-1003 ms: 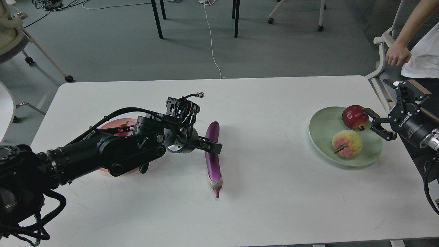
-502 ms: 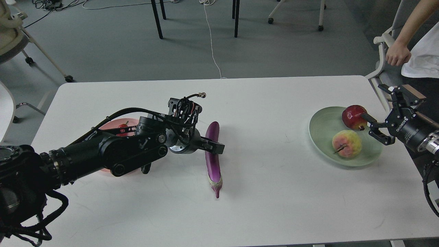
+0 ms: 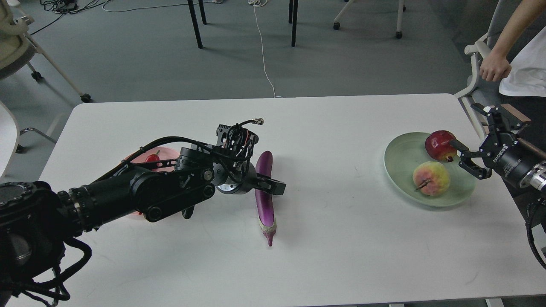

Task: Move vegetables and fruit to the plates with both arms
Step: 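Lift the eggplant and lower it onto the pink plate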

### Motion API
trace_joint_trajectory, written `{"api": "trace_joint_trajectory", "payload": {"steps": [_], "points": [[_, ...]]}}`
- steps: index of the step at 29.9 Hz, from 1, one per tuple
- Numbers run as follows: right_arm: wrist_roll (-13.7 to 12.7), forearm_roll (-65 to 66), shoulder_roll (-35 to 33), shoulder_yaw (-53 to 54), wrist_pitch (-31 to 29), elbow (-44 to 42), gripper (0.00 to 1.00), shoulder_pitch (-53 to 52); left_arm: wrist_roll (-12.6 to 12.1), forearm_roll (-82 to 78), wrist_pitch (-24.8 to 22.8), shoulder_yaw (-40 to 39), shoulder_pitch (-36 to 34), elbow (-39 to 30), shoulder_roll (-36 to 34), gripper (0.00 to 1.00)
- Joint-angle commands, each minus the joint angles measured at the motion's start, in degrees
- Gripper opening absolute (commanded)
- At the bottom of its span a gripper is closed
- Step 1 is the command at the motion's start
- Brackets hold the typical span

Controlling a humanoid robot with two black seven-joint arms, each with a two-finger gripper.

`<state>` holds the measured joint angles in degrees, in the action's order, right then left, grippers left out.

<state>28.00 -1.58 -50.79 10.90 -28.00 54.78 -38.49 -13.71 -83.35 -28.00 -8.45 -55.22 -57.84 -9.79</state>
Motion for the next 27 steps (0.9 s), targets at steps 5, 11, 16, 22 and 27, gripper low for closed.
{"api": "trace_joint_trajectory", "payload": {"steps": [5,11,16,22,27], "points": [[0.0,0.0,0.0,0.1,0.0,0.0,0.99,0.0,-0.4,-0.2,0.0,0.1,0.1,0.5,-0.1,0.41],[0.0,0.0,0.0,0.1,0.0,0.0,0.99,0.0,-0.9,-0.6,0.0,0.1,-0.1,0.5,-0.1,0.12],[0.0,0.0,0.0,0.0,0.0,0.0,0.99,0.0,-0.8,0.0,0.0,-1.0,-1.1,-0.2,-0.9,0.09],[0.0,0.0,0.1,0.0,0.0,0.0,0.99,0.0,-0.3,2.7,0.0,-1.1,-8.1,-5.5,-7.2,0.10],[0.0,0.0,0.2,-0.1,0.0,0.1,0.99,0.1,0.5,4.1,0.0,-0.8,-12.3,-9.6,-14.8,0.11]]}}
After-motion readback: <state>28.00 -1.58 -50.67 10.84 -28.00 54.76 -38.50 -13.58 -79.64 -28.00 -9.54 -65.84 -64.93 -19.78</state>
